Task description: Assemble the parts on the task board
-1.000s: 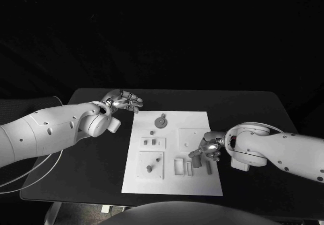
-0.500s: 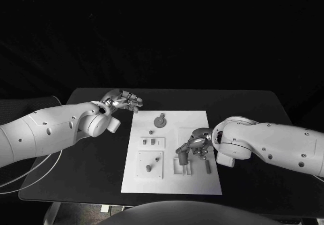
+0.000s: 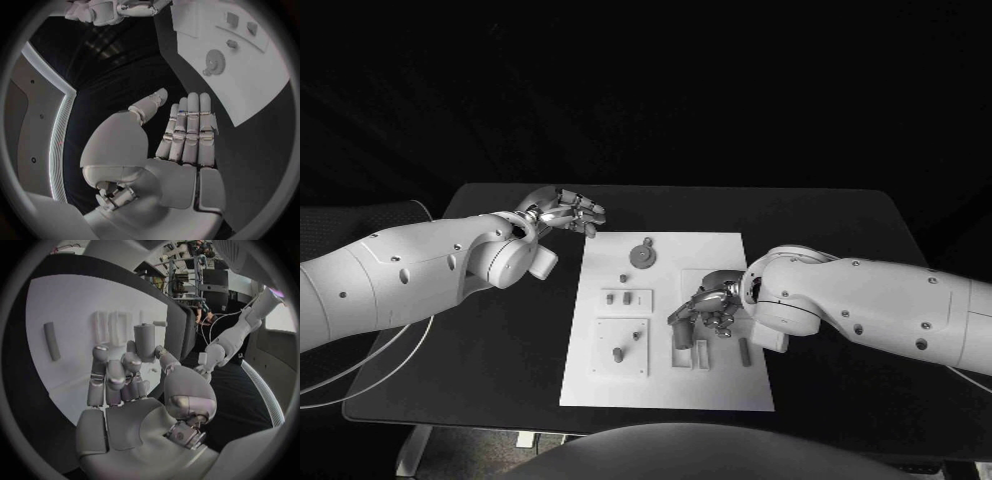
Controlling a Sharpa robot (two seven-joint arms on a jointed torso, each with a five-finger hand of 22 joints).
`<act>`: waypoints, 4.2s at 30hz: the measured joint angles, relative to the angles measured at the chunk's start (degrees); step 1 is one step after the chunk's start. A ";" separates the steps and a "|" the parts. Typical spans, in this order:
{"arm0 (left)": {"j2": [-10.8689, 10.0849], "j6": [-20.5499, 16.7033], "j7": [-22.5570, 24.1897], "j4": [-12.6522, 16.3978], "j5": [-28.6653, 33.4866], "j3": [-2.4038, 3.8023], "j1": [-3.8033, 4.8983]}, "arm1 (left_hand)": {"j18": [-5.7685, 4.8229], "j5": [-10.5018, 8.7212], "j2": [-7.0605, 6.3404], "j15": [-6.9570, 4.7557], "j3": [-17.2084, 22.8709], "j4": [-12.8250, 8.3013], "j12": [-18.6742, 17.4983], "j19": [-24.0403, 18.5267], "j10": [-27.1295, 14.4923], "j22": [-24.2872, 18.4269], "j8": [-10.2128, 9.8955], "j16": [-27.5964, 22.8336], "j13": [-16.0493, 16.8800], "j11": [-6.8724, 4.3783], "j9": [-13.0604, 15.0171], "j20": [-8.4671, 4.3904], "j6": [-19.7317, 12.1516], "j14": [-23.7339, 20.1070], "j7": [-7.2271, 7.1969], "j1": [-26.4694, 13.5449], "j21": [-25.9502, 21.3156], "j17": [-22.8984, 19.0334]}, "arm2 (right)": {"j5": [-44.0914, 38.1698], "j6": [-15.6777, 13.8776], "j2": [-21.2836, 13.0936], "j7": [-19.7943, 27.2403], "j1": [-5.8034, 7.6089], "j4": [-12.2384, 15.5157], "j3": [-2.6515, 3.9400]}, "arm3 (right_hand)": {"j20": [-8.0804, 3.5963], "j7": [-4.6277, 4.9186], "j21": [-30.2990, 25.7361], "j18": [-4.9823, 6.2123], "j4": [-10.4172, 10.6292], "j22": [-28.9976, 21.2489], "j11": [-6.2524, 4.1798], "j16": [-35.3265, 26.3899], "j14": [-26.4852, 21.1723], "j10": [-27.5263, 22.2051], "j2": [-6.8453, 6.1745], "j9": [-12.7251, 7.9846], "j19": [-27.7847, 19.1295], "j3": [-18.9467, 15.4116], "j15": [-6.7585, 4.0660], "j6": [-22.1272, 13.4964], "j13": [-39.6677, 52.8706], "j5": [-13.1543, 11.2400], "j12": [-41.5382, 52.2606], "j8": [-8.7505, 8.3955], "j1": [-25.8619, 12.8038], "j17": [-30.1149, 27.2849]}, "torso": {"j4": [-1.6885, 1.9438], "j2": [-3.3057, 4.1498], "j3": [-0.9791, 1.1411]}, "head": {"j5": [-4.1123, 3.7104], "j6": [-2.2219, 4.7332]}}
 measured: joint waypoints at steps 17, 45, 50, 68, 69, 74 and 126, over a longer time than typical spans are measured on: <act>-0.12 0.04 -0.17 0.05 0.00 -0.01 0.00 | 0.58 0.00 0.00 0.00 0.00 0.00 0.00 0.00 0.00 -0.01 0.00 -0.22 0.01 0.00 0.01 0.00 0.00 0.00 0.00 0.00 0.00 0.12 | 0.47 1.22 0.30 -1.20 -1.46 -1.14 -0.01 | 0.01 0.01 0.00 0.00 -1.96 0.00 0.09 0.01 -0.13 0.09 -0.34 0.08 -0.01 3.05 0.15 0.00 -0.06 -0.23 0.00 -0.18 -1.90 -0.09 | -0.02 -0.01 0.05 | 0.12 -0.91; -0.24 0.07 -0.26 0.15 0.00 -0.03 0.00 | 0.47 0.00 0.00 0.00 0.00 0.00 0.00 0.00 0.00 0.02 0.00 -0.44 -0.03 0.00 -0.04 0.00 0.00 0.00 0.00 0.00 0.00 0.32 | -0.13 1.85 0.49 -1.87 -3.34 -1.26 0.02 | 0.02 0.11 0.00 -0.01 -2.37 0.00 0.18 0.02 -0.53 0.19 -0.68 0.25 -0.02 5.71 0.29 0.10 -0.11 -0.62 0.00 0.25 -4.31 -0.12 | 0.01 -0.02 0.05 | 0.25 -1.14; -0.26 0.07 -0.26 0.15 0.00 -0.03 0.00 | 0.42 0.00 0.00 0.00 0.00 0.00 0.00 0.00 0.00 0.07 0.00 -0.44 -0.04 0.00 -0.03 0.00 0.00 0.00 0.00 0.00 0.00 0.32 | -0.88 1.83 0.56 -1.91 -3.47 -1.43 -0.01 | 0.10 0.18 0.00 0.00 -2.05 0.00 -0.02 0.02 -0.75 -0.02 -1.04 0.36 -0.10 6.03 0.11 0.17 -0.11 -0.62 -0.01 0.00 -4.67 -0.24 | 0.00 -0.02 0.05 | 0.29 -1.16; -0.33 0.07 -0.32 0.15 0.00 -0.03 0.00 | 0.19 0.00 0.00 0.00 -0.15 0.15 0.00 0.00 0.00 0.06 0.00 -0.44 -0.03 0.00 -0.08 0.00 0.00 0.00 0.00 0.00 0.00 0.43 | -1.91 0.87 0.62 -1.84 -3.64 -1.20 -0.06 | 0.11 0.28 0.00 -0.01 -0.53 0.00 0.19 0.02 -0.85 -0.23 -1.59 0.53 -0.11 7.00 0.22 0.26 -0.11 -0.62 0.00 0.04 -5.68 -0.38 | 0.00 -0.01 0.07 | 0.36 -1.11; -0.33 0.07 -0.33 0.15 0.00 -0.03 0.00 | 0.18 0.00 0.00 0.00 -0.15 0.15 0.00 0.00 0.00 0.06 0.00 -0.44 -0.03 0.00 -0.08 0.00 0.00 0.00 0.00 0.00 0.00 0.48 | -1.93 0.81 0.65 -1.83 -3.64 -1.21 -0.06 | 0.11 0.28 0.00 0.00 -0.52 0.00 0.19 0.02 -0.85 -0.23 -1.45 0.54 -0.11 7.00 0.21 0.26 -0.10 -0.62 0.00 0.04 -5.94 -0.38 | 0.00 -0.01 0.07 | 0.38 -1.12; -0.36 0.08 -0.37 0.15 0.00 -0.04 0.00 | 0.17 0.00 0.00 0.00 -0.15 0.15 0.00 0.00 0.00 0.06 0.00 -0.44 -0.03 0.00 -0.08 0.00 0.00 0.00 0.00 0.00 0.00 0.49 | -1.99 0.58 0.76 -1.80 -3.65 -1.24 -0.06 | 0.11 0.28 0.00 0.00 -0.21 0.00 0.20 0.02 -0.71 -0.22 -1.36 0.54 -0.11 7.00 0.08 0.26 -0.10 -0.62 -0.01 0.04 -6.04 -0.38 | -0.01 -0.01 0.05 | 0.40 -1.12; -0.50 0.17 -0.71 0.13 0.00 -0.06 0.00 | 0.09 0.00 0.00 0.00 0.01 0.31 0.00 0.00 0.00 0.14 0.00 -0.88 -0.06 0.00 -0.12 0.00 0.00 0.00 0.00 0.00 -0.22 0.88 | -3.25 -2.34 0.30 -0.31 -3.68 -0.29 0.05 | 0.12 0.06 0.21 0.00 0.03 0.00 0.08 0.02 -0.49 -0.32 -1.59 0.77 -0.12 7.23 0.09 0.05 -0.10 -0.67 0.22 0.03 -6.27 -0.13 | -0.01 -0.02 0.03 | 0.50 -1.19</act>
